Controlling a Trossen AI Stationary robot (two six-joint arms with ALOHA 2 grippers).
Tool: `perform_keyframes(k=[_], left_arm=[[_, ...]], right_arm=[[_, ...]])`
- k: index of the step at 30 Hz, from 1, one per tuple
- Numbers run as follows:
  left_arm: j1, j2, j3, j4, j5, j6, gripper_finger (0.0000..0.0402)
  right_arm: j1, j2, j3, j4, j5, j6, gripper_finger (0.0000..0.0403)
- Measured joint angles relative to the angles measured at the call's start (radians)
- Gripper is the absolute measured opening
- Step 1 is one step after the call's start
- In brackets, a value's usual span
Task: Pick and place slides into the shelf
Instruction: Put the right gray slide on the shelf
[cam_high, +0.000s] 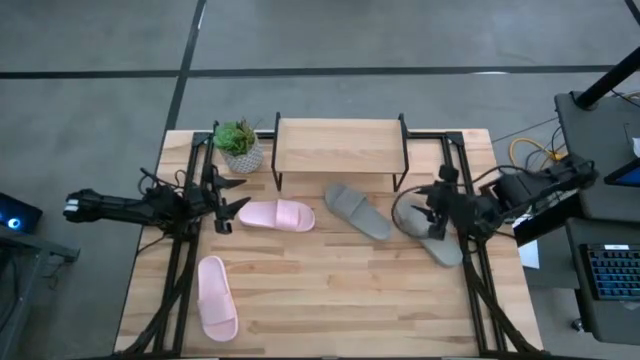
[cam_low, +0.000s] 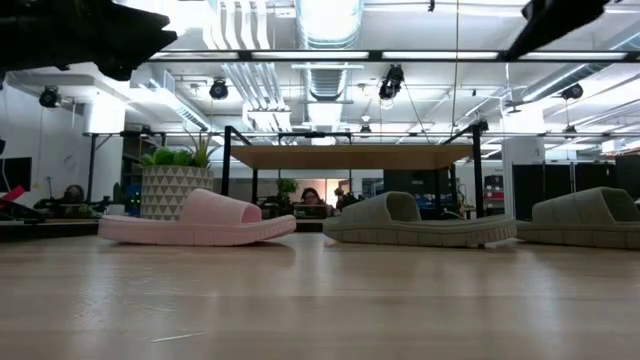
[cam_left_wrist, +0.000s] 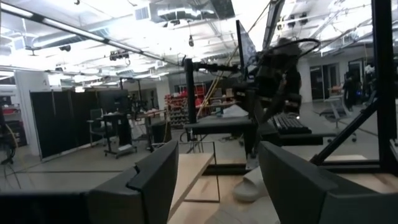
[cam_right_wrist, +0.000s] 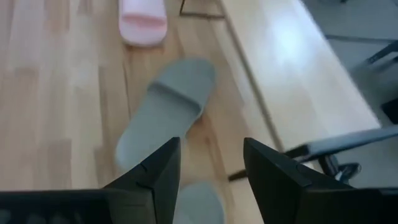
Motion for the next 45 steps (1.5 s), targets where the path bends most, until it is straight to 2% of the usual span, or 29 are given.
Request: perform_keyframes(k=[7, 12, 17, 24, 36, 45], left_arm=[[0.000, 0.020, 0.000, 0.001, -0.014, 0.000, 0.0208], [0.000, 0.020, 0.000, 0.001, -0.014, 0.000, 0.0208], [0.000, 0.019, 0.000, 0.000, -0.015, 0.000, 0.0208], [0.000, 0.022, 0.000, 0.001, -0.041, 0.000, 0.0208], [0.000, 0.021, 0.000, 0.001, -0.041, 0.000, 0.0208], [0.000, 0.021, 0.000, 0.001, -0.041, 0.000, 0.0208]], right_arm=[[0.144, 0.106, -0.028, -0.157, 0.068, 0.172, 0.0166], [0.196, 0.195, -0.050, -0.318, -0.027, 0.377, 0.0166], [0.233, 0.259, -0.098, -0.335, -0.142, 0.476, 0.0166], [0.276, 0.354, -0.141, -0.294, -0.152, 0.489, 0.0166], [0.277, 0.558, -0.206, -0.237, -0.101, 0.489, 0.0166], [0.276, 0.645, -0.217, -0.223, -0.098, 0.511, 0.0166]])
